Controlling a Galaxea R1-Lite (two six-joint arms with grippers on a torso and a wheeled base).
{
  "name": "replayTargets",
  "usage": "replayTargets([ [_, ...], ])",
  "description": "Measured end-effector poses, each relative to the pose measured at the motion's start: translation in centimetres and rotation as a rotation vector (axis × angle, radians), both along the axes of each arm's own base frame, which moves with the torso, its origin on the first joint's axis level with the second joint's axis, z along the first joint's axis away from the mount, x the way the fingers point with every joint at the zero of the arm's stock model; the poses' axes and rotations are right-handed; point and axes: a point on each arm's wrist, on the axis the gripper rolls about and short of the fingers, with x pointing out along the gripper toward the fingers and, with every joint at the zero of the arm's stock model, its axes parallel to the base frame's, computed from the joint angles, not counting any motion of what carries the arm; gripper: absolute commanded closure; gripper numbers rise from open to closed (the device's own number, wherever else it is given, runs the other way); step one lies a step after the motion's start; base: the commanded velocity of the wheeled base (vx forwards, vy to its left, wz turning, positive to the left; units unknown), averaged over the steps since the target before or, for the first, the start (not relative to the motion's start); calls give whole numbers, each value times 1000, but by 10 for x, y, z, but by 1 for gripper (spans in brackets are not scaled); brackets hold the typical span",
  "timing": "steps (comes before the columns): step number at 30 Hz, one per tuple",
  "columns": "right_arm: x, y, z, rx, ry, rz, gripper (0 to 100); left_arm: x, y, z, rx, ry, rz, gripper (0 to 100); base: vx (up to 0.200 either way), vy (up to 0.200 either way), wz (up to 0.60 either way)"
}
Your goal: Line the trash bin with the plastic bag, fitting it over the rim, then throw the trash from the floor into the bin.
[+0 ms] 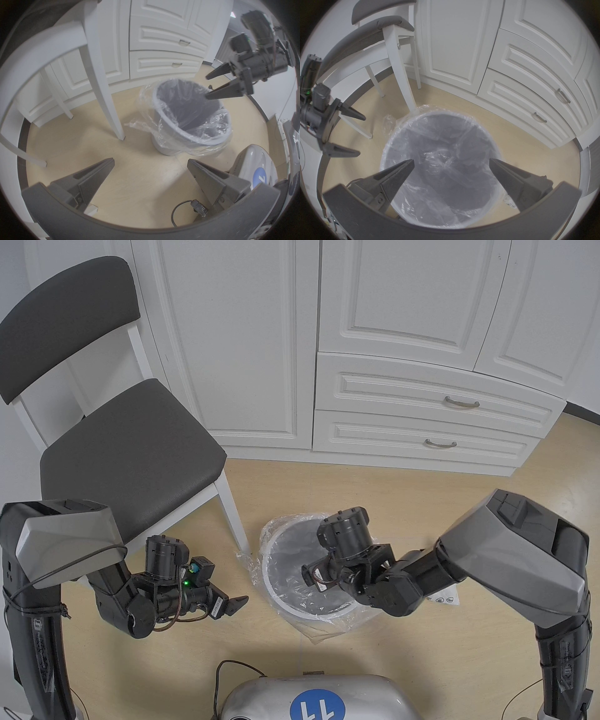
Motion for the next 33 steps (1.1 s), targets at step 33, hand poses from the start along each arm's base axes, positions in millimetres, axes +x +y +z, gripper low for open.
replayTargets([
  [33,-34,27,-17,-266,115,122,0,-18,4,18,-17,-150,-54,0,0,0,0],
])
